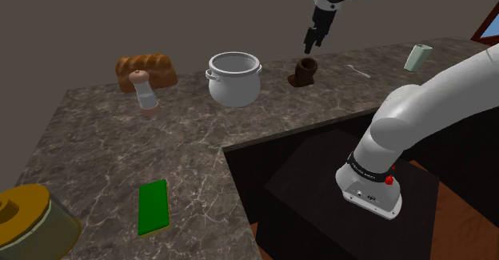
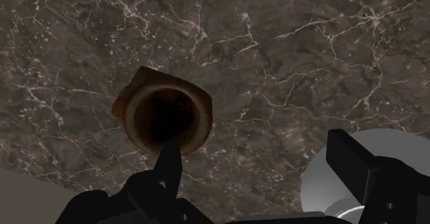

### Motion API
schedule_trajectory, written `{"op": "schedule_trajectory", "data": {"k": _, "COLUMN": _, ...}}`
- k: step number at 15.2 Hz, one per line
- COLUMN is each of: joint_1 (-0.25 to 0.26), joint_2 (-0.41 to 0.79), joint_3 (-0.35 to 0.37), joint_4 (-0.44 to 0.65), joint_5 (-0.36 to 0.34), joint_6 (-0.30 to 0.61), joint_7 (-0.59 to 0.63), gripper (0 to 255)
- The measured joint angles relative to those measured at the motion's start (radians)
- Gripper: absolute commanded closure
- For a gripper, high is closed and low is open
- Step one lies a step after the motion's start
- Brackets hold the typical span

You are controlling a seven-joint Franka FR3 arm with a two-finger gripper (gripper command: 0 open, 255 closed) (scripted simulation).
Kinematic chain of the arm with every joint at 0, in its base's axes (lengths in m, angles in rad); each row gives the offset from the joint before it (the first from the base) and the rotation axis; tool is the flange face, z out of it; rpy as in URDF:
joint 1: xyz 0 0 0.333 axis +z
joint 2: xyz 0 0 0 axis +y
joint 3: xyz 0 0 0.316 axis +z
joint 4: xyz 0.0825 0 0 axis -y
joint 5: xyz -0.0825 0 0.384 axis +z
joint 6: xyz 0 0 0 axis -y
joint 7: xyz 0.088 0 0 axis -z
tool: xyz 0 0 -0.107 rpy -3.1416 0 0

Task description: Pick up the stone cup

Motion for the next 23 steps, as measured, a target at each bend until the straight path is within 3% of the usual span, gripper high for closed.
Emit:
{"op": "schedule_trajectory", "data": {"k": 6, "joint_1": 0.005, "joint_2": 0.171, "joint_3": -0.136, "joint_4": 0.029, "joint_5": 0.017, "joint_6": 0.165, "joint_7": -0.139, "gripper": 0}}
{"op": "schedule_trajectory", "data": {"k": 11, "joint_1": 0.027, "joint_2": 0.345, "joint_3": -0.243, "joint_4": 0.097, "joint_5": 0.106, "joint_6": 0.277, "joint_7": -0.283, "gripper": 0}}
{"op": "schedule_trajectory", "data": {"k": 19, "joint_1": 0.037, "joint_2": 0.446, "joint_3": -0.279, "joint_4": 0.070, "joint_5": 0.178, "joint_6": 0.393, "joint_7": -0.354, "gripper": 0}}
{"op": "schedule_trajectory", "data": {"k": 20, "joint_1": 0.038, "joint_2": 0.449, "joint_3": -0.280, "joint_4": 0.065, "joint_5": 0.180, "joint_6": 0.400, "joint_7": -0.355, "gripper": 255}}
{"op": "schedule_trajectory", "data": {"k": 23, "joint_1": 0.037, "joint_2": 0.449, "joint_3": -0.280, "joint_4": 0.062, "joint_5": 0.181, "joint_6": 0.405, "joint_7": -0.356, "gripper": 255}}
